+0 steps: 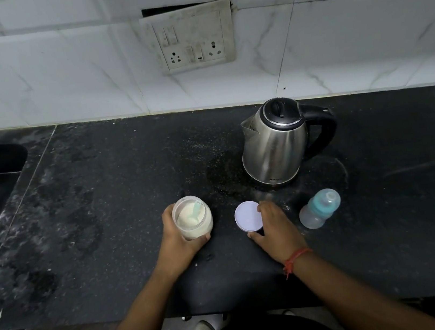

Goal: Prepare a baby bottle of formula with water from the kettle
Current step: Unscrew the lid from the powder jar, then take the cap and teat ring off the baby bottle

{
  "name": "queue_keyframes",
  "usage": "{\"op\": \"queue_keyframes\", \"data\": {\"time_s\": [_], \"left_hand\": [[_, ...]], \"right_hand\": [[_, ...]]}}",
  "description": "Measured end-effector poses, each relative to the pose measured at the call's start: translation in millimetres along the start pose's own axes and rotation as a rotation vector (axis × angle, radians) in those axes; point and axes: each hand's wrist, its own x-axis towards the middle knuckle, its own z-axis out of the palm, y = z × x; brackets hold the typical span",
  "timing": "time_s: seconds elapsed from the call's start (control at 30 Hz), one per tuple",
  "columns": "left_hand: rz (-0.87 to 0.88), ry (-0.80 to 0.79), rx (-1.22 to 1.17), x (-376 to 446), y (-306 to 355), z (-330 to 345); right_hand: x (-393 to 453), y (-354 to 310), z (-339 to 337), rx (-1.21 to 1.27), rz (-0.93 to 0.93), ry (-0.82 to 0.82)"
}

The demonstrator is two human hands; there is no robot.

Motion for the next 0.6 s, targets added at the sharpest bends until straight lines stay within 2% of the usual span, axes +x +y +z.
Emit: {"op": "queue_keyframes", "data": {"time_s": [0.1,0.23,0.43,0.6], "left_hand": [[0.029,-0.029,0.0,-1.9,0.3,-4.2],[0.056,-0.007,-0.009,-4.8,7.5,-13.6],[0.407,0.064,0.241,-4.7,50.5,-15.3],[0.546,-0.004,0.236,1.1,85.4,16.1]], "right_hand": [[-1.5,-0.1,-2.5,0.008,-0.022,-0.019],[-4.4,-4.2,-10.8,0.018,-0.084,0.07],[-6.4,-17.3,-36.8,0.066,-0.197,0.231],[-9.3,-14.4,-81.4,0.077,-0.295,0.418]]}}
